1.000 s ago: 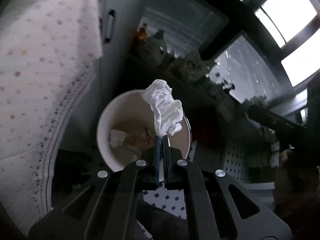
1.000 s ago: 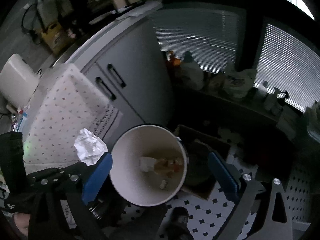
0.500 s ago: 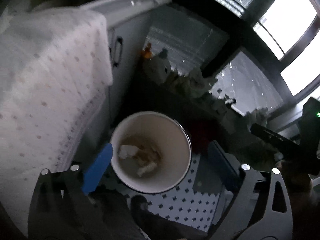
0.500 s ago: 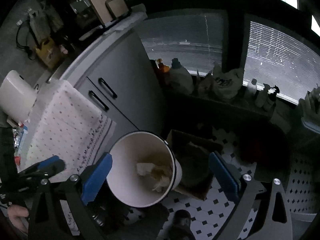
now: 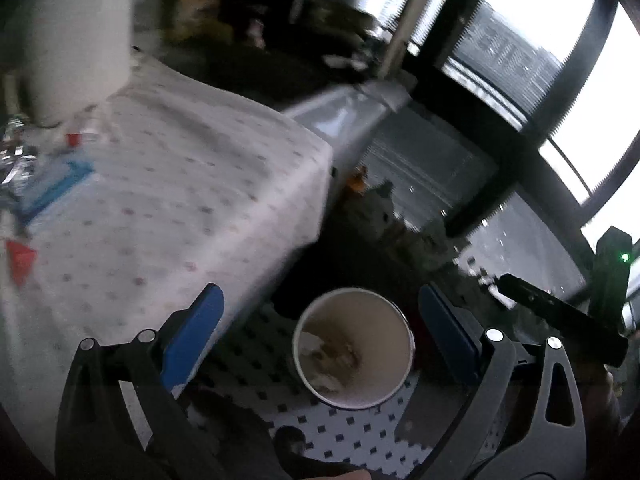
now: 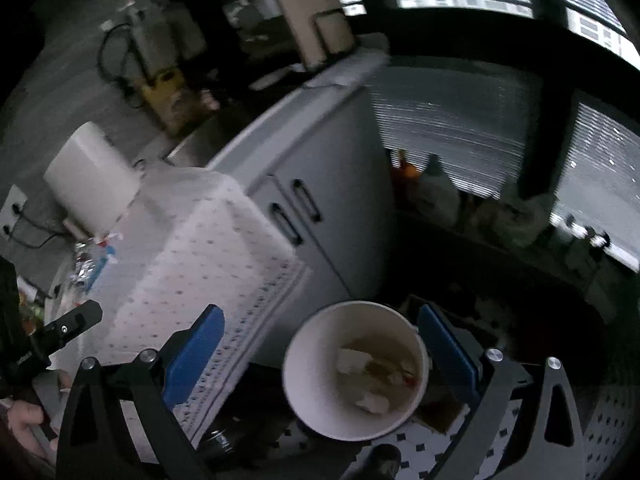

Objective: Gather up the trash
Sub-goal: 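Move both grippers back over the counter toward the foil wrappers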

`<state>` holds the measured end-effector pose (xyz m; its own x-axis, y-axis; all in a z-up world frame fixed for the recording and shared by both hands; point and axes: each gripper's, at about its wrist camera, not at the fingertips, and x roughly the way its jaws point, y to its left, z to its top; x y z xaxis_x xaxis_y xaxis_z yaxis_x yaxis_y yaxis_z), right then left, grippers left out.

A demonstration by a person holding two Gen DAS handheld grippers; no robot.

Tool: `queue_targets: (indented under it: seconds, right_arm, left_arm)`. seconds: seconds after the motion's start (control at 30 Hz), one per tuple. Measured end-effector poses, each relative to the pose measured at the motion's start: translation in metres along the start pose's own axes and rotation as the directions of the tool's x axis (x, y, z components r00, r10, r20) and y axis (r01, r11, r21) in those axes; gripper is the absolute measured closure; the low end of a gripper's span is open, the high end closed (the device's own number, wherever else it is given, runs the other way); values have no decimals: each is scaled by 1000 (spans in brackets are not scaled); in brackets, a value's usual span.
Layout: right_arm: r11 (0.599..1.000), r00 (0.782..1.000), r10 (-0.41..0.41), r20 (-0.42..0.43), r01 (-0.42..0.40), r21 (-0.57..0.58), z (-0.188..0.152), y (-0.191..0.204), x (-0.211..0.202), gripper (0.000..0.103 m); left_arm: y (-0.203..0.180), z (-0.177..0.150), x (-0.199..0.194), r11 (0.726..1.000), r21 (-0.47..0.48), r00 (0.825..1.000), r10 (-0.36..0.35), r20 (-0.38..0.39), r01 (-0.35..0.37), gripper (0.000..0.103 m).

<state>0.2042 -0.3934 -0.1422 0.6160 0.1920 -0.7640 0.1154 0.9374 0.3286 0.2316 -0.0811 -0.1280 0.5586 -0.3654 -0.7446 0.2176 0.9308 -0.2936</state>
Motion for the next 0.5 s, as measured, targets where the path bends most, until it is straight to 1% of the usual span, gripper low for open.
queue_targets:
  seconds: [0.13, 0.2, 0.4, 0.5]
  right_arm:
    - [996, 999, 53, -6, -54, -67, 14, 34, 4, 8]
    - [992, 997, 72, -8, -73, -100, 20, 51, 6, 8]
    - [972, 993, 121, -17, -122, -199, 36, 108, 17, 8]
    - [962, 993, 121, -7, -119, -246, 43, 140, 24, 8]
  left_arm:
    - [22, 4, -27, 998, -43, 997, 46, 55, -43, 6]
    - [32, 8, -41, 995, -68, 993, 84, 86, -78, 6]
    - [72, 16, -75, 983, -141, 977, 137, 165, -114, 6]
    - [93, 21, -86, 976, -172, 967, 165, 191, -133, 6]
